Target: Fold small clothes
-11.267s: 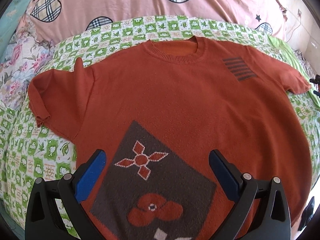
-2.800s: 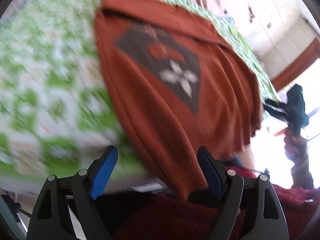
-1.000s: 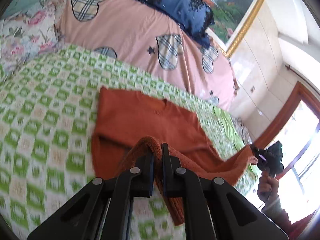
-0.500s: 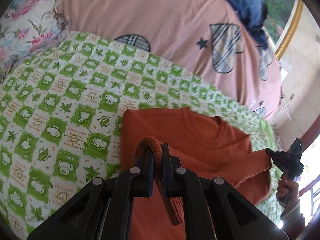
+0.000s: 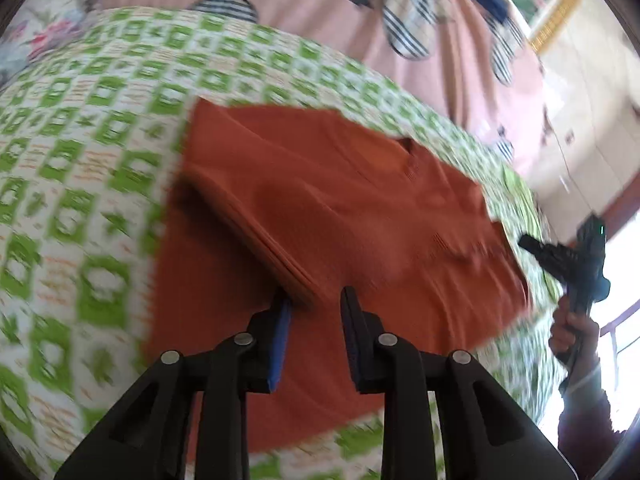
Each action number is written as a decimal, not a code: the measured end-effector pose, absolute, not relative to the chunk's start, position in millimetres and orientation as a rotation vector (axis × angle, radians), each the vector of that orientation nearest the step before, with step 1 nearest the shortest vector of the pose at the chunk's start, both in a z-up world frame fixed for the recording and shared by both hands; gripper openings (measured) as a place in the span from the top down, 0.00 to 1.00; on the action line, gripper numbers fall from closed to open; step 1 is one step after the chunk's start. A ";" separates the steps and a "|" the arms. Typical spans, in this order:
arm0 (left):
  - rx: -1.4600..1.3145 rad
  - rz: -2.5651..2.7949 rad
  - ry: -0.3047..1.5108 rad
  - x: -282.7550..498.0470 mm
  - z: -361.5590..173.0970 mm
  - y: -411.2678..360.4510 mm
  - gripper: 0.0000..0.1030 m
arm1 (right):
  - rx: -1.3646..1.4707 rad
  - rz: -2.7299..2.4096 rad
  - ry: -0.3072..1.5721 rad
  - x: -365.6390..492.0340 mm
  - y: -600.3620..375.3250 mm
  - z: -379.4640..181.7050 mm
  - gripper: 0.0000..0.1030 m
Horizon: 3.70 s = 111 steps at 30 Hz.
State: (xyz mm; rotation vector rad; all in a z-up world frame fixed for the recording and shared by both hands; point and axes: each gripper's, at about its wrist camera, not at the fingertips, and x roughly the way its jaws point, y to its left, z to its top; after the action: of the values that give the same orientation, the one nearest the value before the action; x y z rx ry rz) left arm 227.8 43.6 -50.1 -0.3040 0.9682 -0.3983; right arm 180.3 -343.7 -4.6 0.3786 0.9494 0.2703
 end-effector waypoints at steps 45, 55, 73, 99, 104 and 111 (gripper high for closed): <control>-0.600 -0.279 0.989 144.6 -84.0 20.4 0.21 | 0.568 0.070 0.875 61.5 -317.2 -28.9 0.60; -0.652 -0.185 0.941 173.7 -82.3 48.7 0.24 | 0.562 0.101 0.861 63.9 -312.6 -20.7 0.57; -0.362 -0.152 0.775 187.5 -11.3 5.6 0.90 | 0.614 0.180 0.869 108.4 -353.0 -4.3 0.57; 0.050 -0.442 0.766 180.1 -15.5 -162.0 0.92 | 0.558 0.519 1.065 299.0 -268.2 -13.1 0.85; 0.026 -0.570 0.706 177.8 19.5 -198.3 0.92 | 0.467 0.472 0.935 272.4 -318.1 43.8 0.85; -0.003 -0.710 0.791 194.4 -5.3 -278.4 0.92 | 0.453 0.262 1.013 253.6 -398.7 3.3 0.85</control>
State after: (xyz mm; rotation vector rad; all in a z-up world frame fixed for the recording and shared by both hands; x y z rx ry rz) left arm 194.4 -278.4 -5.3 -0.0032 0.7910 -0.7104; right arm 253.6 -398.7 3.3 0.4533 1.0129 0.2625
